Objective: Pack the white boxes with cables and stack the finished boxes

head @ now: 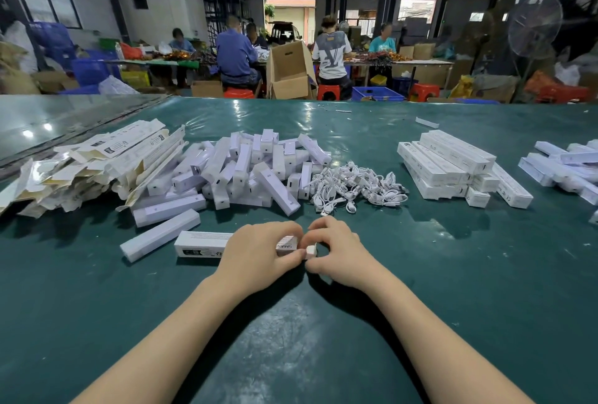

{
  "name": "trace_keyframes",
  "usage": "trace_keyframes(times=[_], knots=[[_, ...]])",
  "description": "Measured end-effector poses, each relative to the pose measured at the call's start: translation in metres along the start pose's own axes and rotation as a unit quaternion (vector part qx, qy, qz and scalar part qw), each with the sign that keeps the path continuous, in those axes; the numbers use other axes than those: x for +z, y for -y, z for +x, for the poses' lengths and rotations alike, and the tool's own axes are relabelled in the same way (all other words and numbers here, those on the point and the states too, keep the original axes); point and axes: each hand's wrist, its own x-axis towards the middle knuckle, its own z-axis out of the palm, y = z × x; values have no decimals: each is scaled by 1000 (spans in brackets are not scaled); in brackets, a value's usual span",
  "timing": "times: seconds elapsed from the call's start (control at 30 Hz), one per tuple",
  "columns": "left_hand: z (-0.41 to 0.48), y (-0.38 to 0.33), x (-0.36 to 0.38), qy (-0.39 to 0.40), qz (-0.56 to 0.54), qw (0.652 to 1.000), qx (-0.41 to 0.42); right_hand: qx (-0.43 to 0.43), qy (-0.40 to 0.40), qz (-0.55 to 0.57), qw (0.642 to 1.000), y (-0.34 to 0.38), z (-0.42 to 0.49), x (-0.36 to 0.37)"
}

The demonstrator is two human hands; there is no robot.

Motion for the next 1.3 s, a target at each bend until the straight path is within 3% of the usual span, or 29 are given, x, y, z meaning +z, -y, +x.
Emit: trace_keyframes(times=[0.17, 0.43, 0.63, 0.73, 0.83, 1.07, 1.3], knots=[[4, -4, 5, 21, 85, 996, -14, 16, -105, 61, 992, 1, 0, 2], [-1, -4, 3, -38, 52, 997, 36, 8, -79, -22, 997, 9, 1, 4], [0, 3, -7, 73, 35, 996, 47, 27, -78, -3, 997, 7, 3, 2], [1, 11, -14, 78, 40, 996, 9, 19, -75, -47, 996, 7, 4, 6], [1, 14, -15, 89, 85, 992, 23, 4, -81, -85, 993, 10, 2, 9], [-1, 4, -1, 17, 136, 990, -17, -20, -106, -53, 993, 11, -1, 11], [0, 7, 3, 25, 145, 989, 20, 22, -159, -74, 984, 10, 2, 15]])
